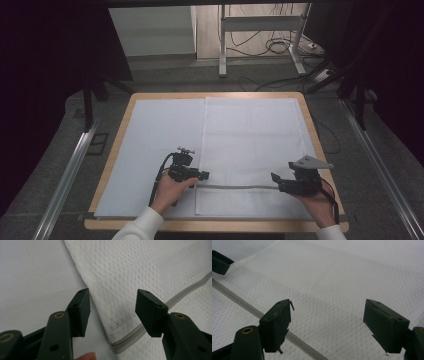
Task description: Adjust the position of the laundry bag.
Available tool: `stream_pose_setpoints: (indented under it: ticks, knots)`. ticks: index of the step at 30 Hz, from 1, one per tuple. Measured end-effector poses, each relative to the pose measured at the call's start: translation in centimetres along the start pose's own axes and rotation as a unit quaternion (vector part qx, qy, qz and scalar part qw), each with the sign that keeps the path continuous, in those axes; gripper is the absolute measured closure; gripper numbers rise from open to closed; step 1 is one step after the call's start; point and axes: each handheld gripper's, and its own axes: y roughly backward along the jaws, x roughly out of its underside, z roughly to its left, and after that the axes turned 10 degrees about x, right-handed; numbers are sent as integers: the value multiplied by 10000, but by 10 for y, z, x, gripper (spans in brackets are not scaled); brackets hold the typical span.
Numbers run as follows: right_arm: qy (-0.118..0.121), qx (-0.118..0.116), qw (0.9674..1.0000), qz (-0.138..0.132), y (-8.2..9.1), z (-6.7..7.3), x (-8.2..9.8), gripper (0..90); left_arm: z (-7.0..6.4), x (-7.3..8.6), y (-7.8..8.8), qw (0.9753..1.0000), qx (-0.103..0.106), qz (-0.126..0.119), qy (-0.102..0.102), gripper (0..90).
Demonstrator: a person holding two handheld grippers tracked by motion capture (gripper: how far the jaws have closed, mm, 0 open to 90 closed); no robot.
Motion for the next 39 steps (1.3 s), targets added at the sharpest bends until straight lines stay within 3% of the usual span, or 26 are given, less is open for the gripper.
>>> stream_pose_setpoints:
  ticks: [7, 13, 16, 18, 20, 28, 39]
  knots:
    - [-42, 8, 10000, -4, 0, 0, 0, 215, 1, -2, -2, 10000, -17, -28, 14, 523]
    - [-67, 28, 10000, -21, 1, -1, -1, 216, 2, -2, -3, 9999, -114, -43, -42, 679]
    - [-67, 40, 10000, -21, 1, -1, -1, 215, 0, -1, -5, 9995, -286, -58, -86, 747]
    - [-112, 92, 9999, 13, 1, -2, -1, 216, -2, -1, -7, 9987, -449, -59, -220, 788]
    - [-124, 106, 9999, 20, 1, -2, -1, 216, -2, 0, -7, 9986, -466, -74, -240, 810]
    - [-188, 199, 9996, 55, 1, -5, 0, 216, 3, 1, -6, 9990, -304, -149, -293, 888]
    - [-187, 211, 9996, 77, -1, -5, -2, 216, 5, 1, -4, 9993, -168, -173, -280, 898]
